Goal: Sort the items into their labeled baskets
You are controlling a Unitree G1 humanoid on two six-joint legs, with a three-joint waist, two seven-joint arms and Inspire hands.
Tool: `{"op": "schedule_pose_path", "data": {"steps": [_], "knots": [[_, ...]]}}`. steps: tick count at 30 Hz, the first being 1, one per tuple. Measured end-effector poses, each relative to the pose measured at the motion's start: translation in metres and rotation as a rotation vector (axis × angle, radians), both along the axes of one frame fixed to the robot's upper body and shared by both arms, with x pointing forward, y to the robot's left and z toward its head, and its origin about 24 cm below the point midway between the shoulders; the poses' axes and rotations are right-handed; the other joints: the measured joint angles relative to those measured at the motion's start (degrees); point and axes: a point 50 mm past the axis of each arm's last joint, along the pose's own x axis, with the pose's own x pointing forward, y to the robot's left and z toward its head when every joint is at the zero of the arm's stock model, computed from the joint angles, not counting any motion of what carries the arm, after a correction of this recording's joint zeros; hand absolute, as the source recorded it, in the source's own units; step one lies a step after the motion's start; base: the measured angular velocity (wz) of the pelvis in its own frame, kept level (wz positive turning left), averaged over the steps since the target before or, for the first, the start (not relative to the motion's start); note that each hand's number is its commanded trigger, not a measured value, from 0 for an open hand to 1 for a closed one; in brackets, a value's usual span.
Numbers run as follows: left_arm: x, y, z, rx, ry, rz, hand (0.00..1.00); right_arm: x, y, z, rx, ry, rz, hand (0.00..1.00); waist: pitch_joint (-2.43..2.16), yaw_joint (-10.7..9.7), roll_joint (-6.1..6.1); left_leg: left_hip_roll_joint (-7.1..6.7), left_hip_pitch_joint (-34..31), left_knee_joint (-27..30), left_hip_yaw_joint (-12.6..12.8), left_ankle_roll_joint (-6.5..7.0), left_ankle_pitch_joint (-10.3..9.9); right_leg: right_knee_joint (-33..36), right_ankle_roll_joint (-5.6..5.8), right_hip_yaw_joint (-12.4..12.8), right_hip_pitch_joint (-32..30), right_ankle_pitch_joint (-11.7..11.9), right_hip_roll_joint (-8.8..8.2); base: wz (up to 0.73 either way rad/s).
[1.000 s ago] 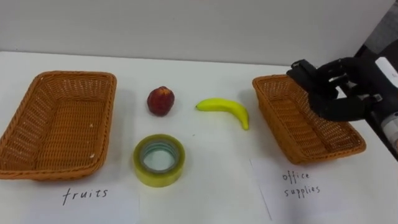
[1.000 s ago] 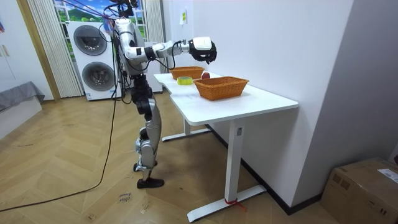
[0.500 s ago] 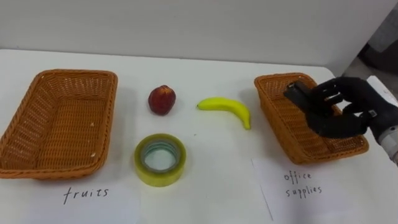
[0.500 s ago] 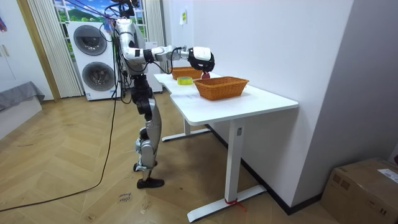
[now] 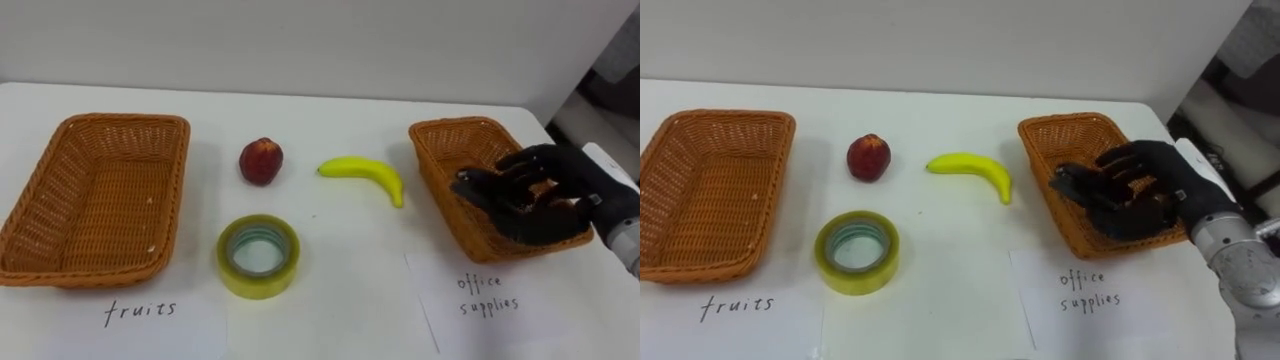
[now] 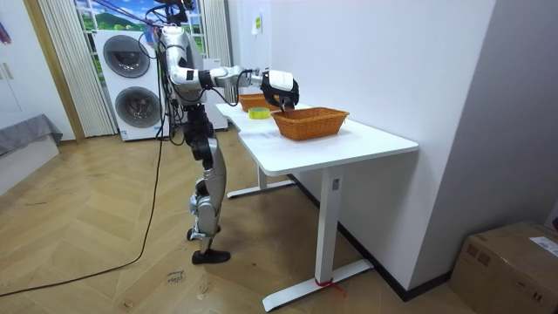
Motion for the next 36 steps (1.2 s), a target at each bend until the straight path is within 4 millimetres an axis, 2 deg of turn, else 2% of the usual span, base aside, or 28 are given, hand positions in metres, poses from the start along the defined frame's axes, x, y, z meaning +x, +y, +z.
{"op": "schedule_pose_path", "data": {"steps": [18,29,36], "knots": [[0.000,0.000,0.000,-0.002,0.000,0.000,0.00,-0.001,0.000,-0.005,0.008,0.036,0.006,0.00,-0.21,0.2,-0.32,-0.01,0.0,0.0,0.1,0.00,0.0,0.1,0.00,0.0,-0.3,0.0,-0.02,0.00],[0.001,0.000,0.000,-0.009,0.004,0.000,0.00,-0.002,0.000,-0.005,0.006,0.043,0.005,0.00,-0.16,0.1,-0.50,-0.02,0.1,0.0,0.1,0.00,0.0,0.1,0.02,0.0,0.0,0.0,-0.03,0.00],[0.003,0.001,0.001,-0.005,-0.003,-0.005,0.00,0.001,0.006,0.007,-0.005,-0.012,0.035,0.00,-0.09,0.0,-0.96,-0.02,0.0,0.0,0.1,0.00,0.0,0.0,0.02,0.2,0.0,0.0,0.37,0.00]]}}
